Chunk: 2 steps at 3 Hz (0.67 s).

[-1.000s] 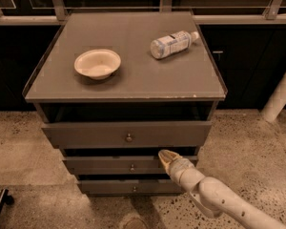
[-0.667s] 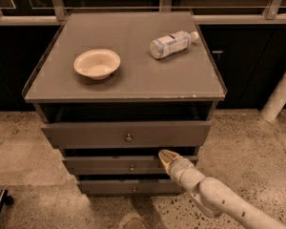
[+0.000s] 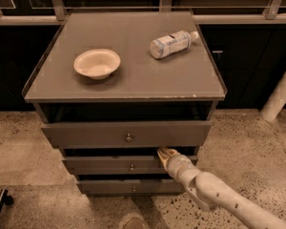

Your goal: Open middle drawer

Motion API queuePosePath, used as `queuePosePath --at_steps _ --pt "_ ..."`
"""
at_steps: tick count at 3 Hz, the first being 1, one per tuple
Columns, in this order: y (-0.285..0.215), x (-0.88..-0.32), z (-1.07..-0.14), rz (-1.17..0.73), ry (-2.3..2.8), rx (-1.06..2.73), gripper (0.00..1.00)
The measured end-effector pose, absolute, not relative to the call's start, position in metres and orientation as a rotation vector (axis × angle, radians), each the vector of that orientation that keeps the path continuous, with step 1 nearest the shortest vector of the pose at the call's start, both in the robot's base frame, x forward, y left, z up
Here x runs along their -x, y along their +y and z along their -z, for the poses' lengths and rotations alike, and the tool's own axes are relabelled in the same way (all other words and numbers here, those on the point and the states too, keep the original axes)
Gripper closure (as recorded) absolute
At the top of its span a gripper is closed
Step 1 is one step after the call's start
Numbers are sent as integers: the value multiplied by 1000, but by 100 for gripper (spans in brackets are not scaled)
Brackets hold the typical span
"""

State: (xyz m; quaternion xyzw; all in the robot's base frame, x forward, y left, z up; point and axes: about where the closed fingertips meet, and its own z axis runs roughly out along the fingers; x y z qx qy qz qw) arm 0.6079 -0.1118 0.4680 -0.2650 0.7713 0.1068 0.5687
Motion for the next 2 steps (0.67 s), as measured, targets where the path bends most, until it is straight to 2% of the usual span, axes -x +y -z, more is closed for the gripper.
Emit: queuePosePath --at_steps 2 --pt "-126 -652 -443 -209 1842 580 100"
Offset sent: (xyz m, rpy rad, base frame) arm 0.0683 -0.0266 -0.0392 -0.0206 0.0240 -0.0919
